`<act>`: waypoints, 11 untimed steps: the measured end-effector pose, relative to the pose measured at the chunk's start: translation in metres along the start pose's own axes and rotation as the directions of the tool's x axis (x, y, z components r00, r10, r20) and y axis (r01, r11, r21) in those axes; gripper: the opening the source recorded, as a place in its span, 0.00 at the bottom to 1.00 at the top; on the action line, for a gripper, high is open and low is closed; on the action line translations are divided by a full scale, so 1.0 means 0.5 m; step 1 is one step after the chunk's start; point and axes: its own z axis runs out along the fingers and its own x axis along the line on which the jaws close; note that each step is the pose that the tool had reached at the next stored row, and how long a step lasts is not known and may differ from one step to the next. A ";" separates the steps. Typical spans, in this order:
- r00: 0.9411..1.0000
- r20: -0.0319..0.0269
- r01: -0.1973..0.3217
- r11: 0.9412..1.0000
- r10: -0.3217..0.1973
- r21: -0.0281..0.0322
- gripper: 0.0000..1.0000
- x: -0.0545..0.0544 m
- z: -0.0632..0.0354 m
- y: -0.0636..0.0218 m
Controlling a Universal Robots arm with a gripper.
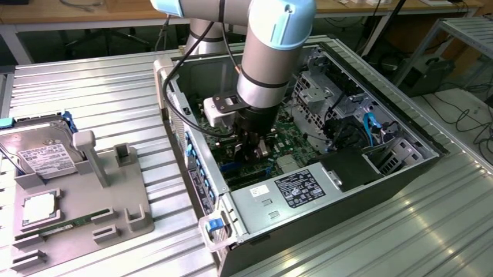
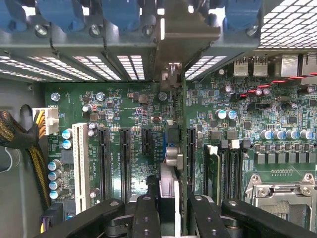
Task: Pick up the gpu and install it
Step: 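Insert the gpu into the slot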
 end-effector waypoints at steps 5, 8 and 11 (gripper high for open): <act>1.000 0.000 0.000 1.000 0.000 0.000 0.28 0.000 0.005 0.000; 1.000 0.000 0.000 1.000 0.000 0.000 0.28 0.000 0.008 0.000; 1.000 0.001 0.000 1.000 0.000 0.000 0.28 0.000 0.007 0.000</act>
